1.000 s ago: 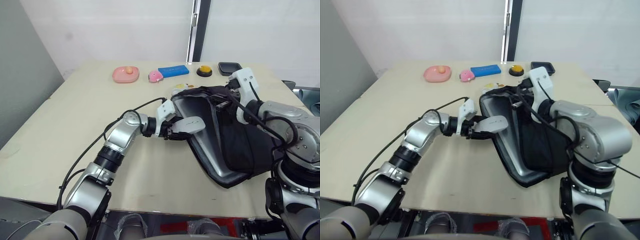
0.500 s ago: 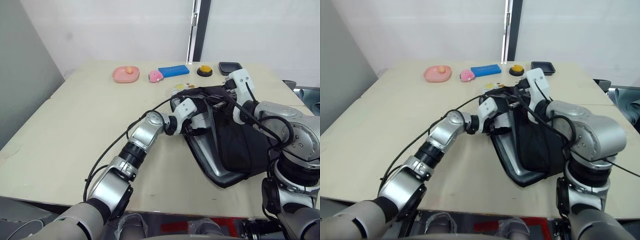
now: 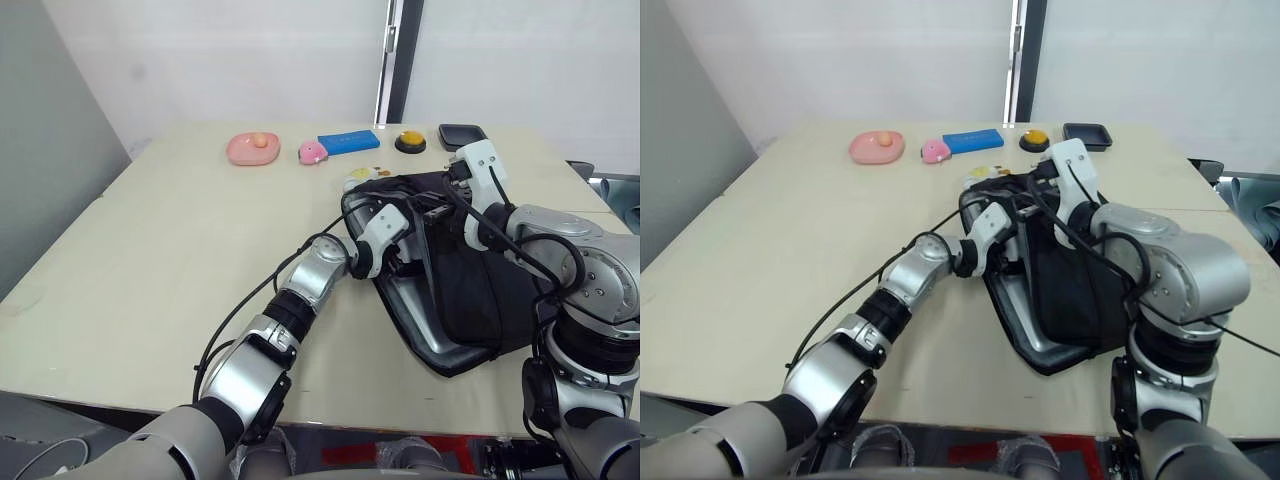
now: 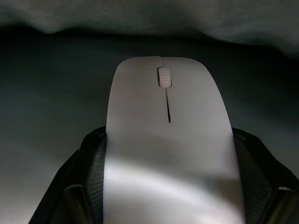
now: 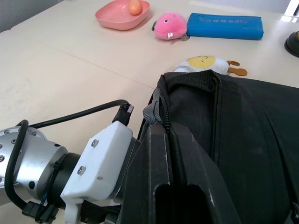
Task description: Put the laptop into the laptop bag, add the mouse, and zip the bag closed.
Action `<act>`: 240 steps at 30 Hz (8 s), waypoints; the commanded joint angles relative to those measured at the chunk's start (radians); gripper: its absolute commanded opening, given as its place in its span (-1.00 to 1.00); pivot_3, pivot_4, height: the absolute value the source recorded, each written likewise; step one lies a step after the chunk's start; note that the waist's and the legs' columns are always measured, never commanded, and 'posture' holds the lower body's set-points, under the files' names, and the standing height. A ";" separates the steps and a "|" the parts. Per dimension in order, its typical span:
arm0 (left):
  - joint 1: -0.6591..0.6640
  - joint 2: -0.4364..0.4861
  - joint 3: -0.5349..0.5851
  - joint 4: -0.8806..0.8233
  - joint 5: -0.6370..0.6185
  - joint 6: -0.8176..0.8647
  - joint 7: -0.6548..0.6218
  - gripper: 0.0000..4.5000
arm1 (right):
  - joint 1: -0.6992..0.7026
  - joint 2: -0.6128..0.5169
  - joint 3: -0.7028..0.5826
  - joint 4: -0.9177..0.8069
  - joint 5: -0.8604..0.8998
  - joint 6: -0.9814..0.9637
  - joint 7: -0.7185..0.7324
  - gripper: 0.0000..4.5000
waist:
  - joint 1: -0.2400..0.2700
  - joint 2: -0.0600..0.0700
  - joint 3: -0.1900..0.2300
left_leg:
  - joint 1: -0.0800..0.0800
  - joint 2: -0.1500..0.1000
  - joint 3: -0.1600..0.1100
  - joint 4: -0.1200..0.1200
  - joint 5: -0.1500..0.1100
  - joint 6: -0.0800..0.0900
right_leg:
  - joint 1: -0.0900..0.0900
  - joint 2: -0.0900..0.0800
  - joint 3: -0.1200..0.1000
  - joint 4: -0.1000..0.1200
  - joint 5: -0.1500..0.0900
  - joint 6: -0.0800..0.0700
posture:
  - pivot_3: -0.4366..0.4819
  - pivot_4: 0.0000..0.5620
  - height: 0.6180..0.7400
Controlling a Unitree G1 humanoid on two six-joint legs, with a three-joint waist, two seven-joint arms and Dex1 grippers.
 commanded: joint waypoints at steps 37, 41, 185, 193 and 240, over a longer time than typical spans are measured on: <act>0.296 0.800 0.293 -0.682 -0.520 0.402 -0.696 0.98 | 0.061 -0.061 0.014 -0.019 0.081 -0.078 0.086 -1.00 | 0.002 0.004 0.003 | -0.001 0.001 0.000 -0.009 0.001 -0.005 | -0.002 0.001 -0.003 -0.006 -0.001 -0.001 | -0.05 -0.47 1.00; 0.338 0.956 0.312 -0.646 -0.499 0.369 -0.799 0.98 | 0.147 -0.149 0.100 -0.025 0.104 -0.197 0.186 -1.00 | -0.004 0.004 0.003 | 0.001 0.001 0.000 -0.011 0.000 -0.006 | -0.002 0.002 -0.003 -0.006 -0.002 -0.002 | -0.05 -0.47 1.00; 0.122 0.908 -0.096 -0.048 -0.300 -0.294 -0.838 -1.00 | 1.427 -0.517 -0.094 -0.256 -0.047 -0.908 0.319 -0.98 | -0.003 -0.007 -0.008 | 0.004 0.000 -0.002 -0.004 -0.006 0.004 | 0.006 -0.002 -0.003 -0.005 -0.004 0.003 | -0.05 -0.47 1.00; 0.238 1.050 -0.108 -0.236 -0.296 -0.169 -0.838 -1.00 | 1.131 -0.644 0.011 -0.085 -0.078 -0.931 0.449 -0.98 | -0.017 -0.002 -0.012 | 0.005 0.000 -0.001 -0.001 -0.006 0.004 | 0.007 -0.001 -0.002 -0.001 -0.004 0.002 | -0.05 -0.47 1.00; 0.365 1.057 0.162 -0.300 -0.235 -0.035 -0.835 0.39 | 0.748 -0.748 0.161 0.215 -0.050 -1.005 0.868 0.31 | -0.009 0.000 -0.016 | 0.002 0.001 0.000 0.002 -0.005 0.007 | 0.001 -0.001 -0.001 0.004 -0.005 -0.003 | -0.05 -0.47 1.00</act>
